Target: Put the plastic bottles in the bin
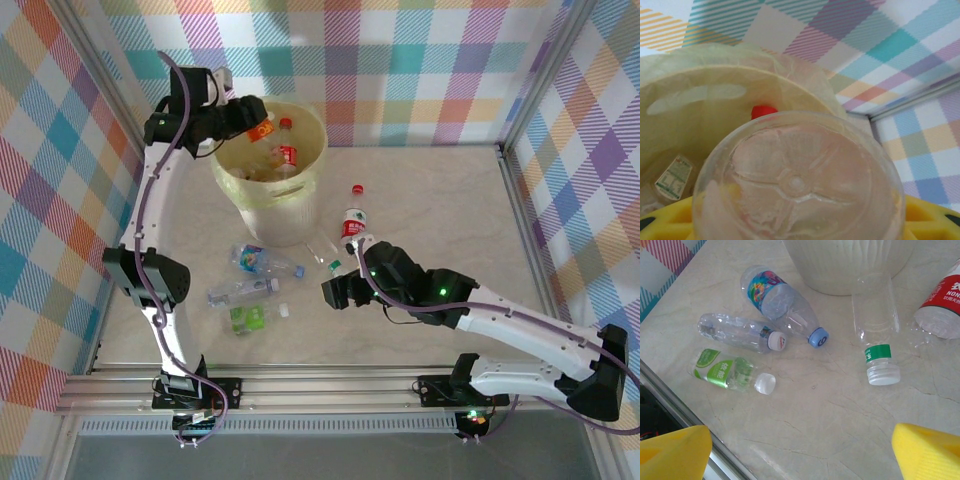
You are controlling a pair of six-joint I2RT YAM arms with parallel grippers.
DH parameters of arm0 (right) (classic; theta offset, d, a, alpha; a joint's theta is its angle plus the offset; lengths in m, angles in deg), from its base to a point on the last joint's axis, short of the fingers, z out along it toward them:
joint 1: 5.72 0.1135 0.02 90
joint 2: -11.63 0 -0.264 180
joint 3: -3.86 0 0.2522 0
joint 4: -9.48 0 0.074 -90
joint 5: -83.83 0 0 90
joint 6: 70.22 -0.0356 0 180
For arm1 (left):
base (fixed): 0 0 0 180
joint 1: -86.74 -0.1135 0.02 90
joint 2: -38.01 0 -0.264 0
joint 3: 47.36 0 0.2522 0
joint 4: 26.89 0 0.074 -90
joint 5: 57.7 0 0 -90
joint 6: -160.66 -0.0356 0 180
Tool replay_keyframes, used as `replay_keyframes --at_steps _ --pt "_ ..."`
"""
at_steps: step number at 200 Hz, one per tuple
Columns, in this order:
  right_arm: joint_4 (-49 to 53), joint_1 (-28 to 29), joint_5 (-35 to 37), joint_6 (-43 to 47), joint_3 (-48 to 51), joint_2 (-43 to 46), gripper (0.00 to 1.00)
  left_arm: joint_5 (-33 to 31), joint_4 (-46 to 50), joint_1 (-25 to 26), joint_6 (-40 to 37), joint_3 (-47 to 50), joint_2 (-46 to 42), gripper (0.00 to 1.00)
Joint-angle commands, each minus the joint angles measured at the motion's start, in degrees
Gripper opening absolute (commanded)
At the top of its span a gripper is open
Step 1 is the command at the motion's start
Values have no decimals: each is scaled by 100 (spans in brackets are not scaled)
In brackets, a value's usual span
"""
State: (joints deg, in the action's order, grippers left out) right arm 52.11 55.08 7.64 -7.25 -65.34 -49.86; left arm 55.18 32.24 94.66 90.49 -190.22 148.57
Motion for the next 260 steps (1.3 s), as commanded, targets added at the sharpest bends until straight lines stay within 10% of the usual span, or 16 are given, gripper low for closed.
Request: replay_keyframes --at_steps 1,69,153,209,260 --pt "151 31 61 -10 -130 -154 93 5 533 -36 -764 -264 194 52" --pt "89 31 105 -100 -59 -200 93 -231 1270 -21 -1404 -516 618 57" --pt "6 22 227 -96 29 -666 85 396 988 -28 -984 -786 355 97" --pt "-83 -3 229 97 44 -984 80 1195 790 -22 -894 -628 -695 100" --pt "-244 -159 40 290 -81 -1305 72 1760 -111 109 -746 1596 -2538 100"
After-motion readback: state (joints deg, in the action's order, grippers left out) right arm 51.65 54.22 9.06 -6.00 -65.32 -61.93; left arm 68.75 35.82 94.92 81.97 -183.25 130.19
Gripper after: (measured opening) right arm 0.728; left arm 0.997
